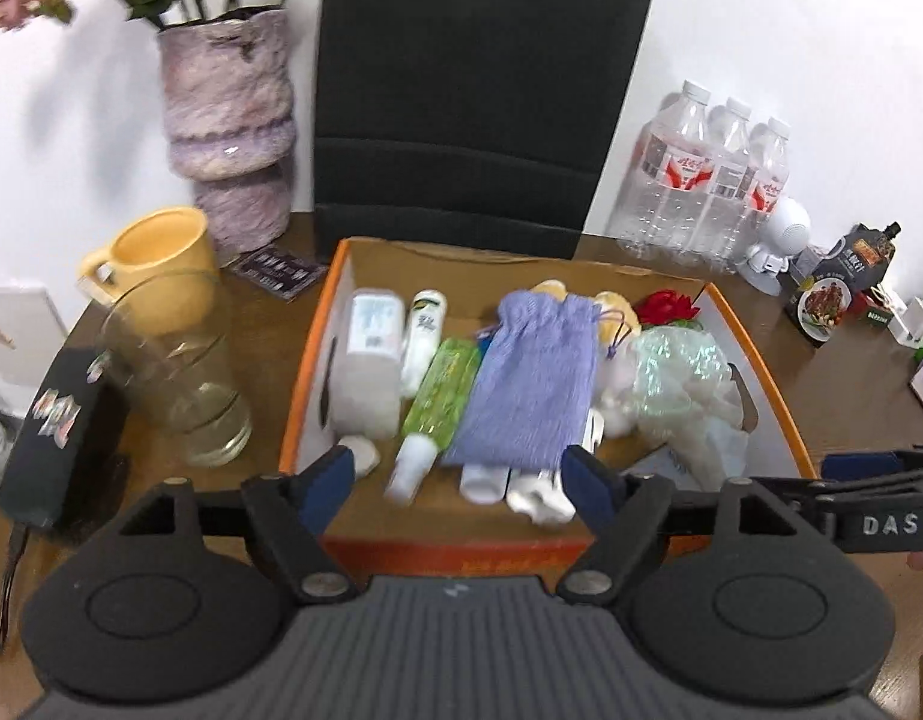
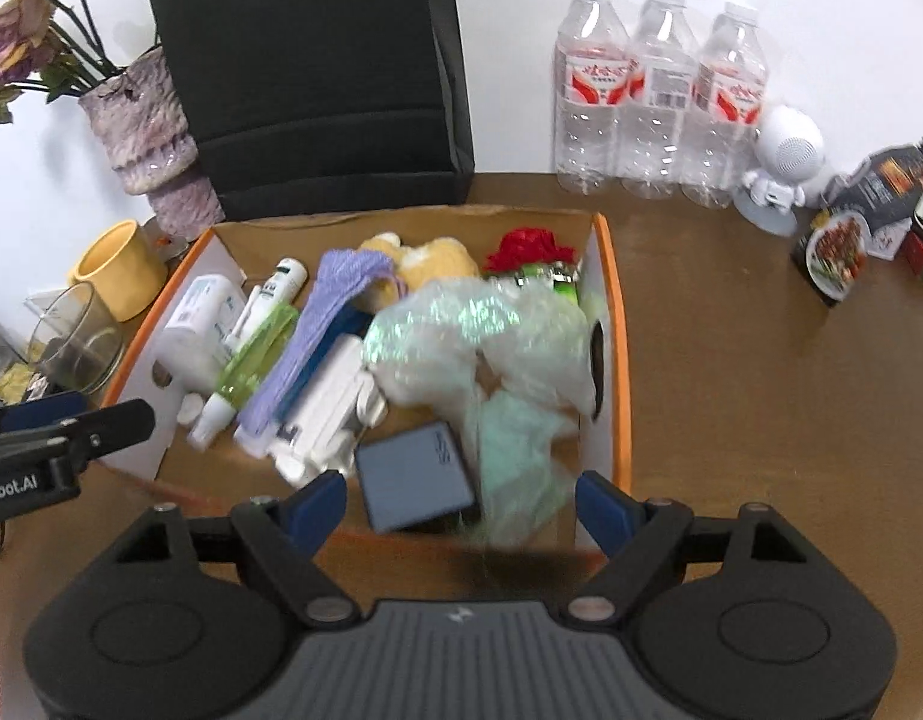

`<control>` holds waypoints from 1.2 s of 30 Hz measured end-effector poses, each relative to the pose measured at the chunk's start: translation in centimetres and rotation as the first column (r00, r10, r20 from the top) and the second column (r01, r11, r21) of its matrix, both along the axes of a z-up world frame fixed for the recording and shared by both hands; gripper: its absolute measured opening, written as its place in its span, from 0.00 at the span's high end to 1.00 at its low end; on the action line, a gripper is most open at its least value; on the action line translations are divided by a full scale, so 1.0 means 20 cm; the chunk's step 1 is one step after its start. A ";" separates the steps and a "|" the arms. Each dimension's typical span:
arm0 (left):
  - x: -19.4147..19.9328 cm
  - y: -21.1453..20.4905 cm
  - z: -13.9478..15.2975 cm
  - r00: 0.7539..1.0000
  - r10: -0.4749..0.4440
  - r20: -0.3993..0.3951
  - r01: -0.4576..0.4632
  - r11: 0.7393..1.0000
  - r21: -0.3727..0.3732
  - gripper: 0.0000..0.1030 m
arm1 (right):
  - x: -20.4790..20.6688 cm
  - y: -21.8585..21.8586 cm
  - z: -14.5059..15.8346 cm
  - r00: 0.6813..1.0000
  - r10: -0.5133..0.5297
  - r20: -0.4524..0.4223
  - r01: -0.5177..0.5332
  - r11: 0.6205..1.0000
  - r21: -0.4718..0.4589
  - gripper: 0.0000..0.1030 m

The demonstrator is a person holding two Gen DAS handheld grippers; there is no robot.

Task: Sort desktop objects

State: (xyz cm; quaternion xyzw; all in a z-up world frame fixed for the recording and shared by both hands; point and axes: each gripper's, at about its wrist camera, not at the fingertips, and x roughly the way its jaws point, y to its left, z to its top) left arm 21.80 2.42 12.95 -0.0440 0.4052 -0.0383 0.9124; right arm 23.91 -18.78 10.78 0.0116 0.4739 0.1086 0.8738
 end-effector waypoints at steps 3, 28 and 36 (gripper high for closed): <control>-0.13 -0.02 -0.02 0.999 0.030 0.027 -0.031 0.998 0.057 0.13 | -0.15 -0.01 -0.01 0.998 0.016 0.063 -0.016 1.000 -0.001 0.19; -1.11 -0.09 -0.60 0.987 -0.027 0.160 0.009 0.994 0.110 0.00 | -1.12 -0.02 -0.58 0.953 -0.068 0.296 0.087 0.995 -0.050 0.06; -1.10 -0.06 -0.62 0.990 -0.005 0.141 -0.007 0.996 0.086 0.00 | -1.13 -0.02 -0.60 0.955 -0.067 0.289 0.084 0.995 -0.045 0.00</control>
